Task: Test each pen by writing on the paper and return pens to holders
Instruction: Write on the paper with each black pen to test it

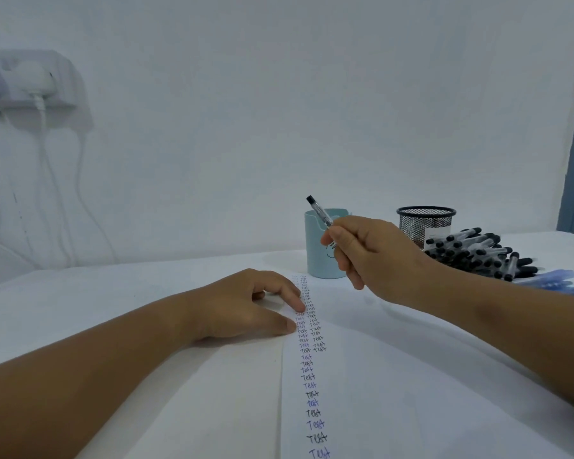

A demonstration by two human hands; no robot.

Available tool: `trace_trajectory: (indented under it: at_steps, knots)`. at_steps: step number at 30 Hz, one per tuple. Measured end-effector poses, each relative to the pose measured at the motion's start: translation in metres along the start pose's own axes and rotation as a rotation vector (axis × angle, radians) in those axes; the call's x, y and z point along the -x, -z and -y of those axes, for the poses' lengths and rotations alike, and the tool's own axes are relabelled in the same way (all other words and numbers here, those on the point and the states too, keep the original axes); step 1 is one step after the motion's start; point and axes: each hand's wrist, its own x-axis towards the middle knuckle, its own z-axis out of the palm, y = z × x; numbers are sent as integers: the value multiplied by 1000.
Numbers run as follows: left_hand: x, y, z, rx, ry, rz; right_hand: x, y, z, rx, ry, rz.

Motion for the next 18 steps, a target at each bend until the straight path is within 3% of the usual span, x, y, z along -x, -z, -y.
trace_trajectory:
  at_steps: [5,8,11,15,18]
  knots:
    - [-6,-5,-5,25,33,-122,-16,45,12,141,75,-13]
    - [-16,-4,-14,-22,27,-336,-32,95,11,256,72,-55]
    - [-38,2,-29,-10,35,-491,-31,147,-13,513,114,6]
    - [-78,-5,-48,227,233,-472,-10,187,-71,610,86,12]
    - [-110,-26,-51,491,282,-504,7,190,-113,599,108,-51]
